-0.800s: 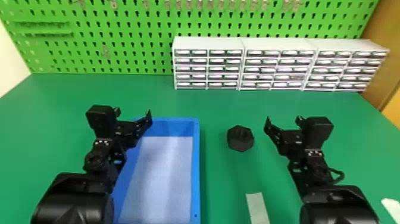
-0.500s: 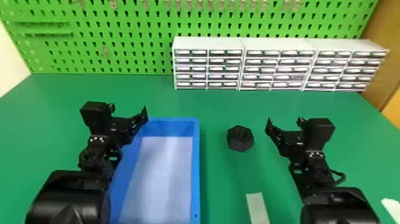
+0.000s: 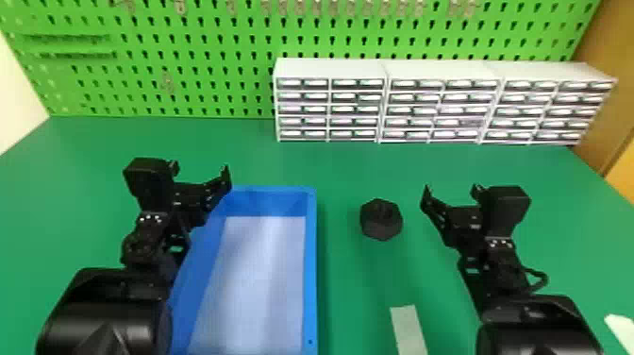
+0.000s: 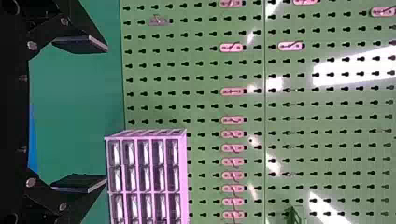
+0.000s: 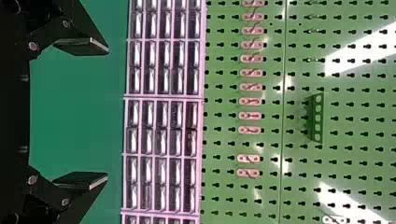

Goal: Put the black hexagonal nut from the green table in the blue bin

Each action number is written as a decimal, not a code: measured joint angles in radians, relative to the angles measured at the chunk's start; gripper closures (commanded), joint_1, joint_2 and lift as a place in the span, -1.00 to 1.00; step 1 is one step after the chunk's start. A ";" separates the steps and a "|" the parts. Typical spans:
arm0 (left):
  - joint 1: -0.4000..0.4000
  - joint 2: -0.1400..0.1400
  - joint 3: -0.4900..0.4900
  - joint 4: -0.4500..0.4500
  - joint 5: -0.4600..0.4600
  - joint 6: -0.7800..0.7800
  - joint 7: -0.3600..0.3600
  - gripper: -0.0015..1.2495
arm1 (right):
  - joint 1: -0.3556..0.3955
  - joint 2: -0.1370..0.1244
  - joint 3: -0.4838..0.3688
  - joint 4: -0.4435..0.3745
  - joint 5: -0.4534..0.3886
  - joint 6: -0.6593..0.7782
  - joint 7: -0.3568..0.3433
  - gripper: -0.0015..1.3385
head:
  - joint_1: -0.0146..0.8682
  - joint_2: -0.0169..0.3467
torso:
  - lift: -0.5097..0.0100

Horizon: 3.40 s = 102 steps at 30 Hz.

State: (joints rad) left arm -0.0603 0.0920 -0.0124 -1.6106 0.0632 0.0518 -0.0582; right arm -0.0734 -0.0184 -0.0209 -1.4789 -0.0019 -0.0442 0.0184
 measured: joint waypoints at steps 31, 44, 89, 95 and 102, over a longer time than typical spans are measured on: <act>-0.004 0.000 -0.003 -0.001 0.003 0.006 0.000 -0.55 | -0.070 -0.041 0.033 -0.146 -0.005 0.330 0.002 -0.52 | 0.59 -0.63 | 0.59; -0.008 0.000 -0.010 -0.001 0.006 0.006 0.000 -0.55 | -0.242 -0.080 0.090 -0.201 0.004 0.773 0.076 -0.52 | 0.59 -0.63 | 0.59; -0.022 0.000 -0.023 -0.001 0.013 0.005 0.000 -0.55 | -0.720 -0.077 0.285 0.599 0.127 0.838 0.471 -0.52 | 0.59 -0.63 | 0.59; -0.024 0.000 -0.021 -0.003 0.014 0.005 0.000 -0.55 | -0.733 -0.066 0.287 0.672 0.135 0.804 0.467 -0.51 | 0.59 -0.63 | 0.59; -0.027 0.000 -0.023 -0.003 0.014 0.005 0.000 -0.55 | -0.745 -0.057 0.306 0.724 0.123 0.790 0.437 -0.48 | 0.59 -0.63 | 0.59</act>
State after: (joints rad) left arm -0.0873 0.0920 -0.0351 -1.6137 0.0768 0.0567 -0.0582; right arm -0.8183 -0.0752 0.2848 -0.7551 0.1210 0.7454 0.4552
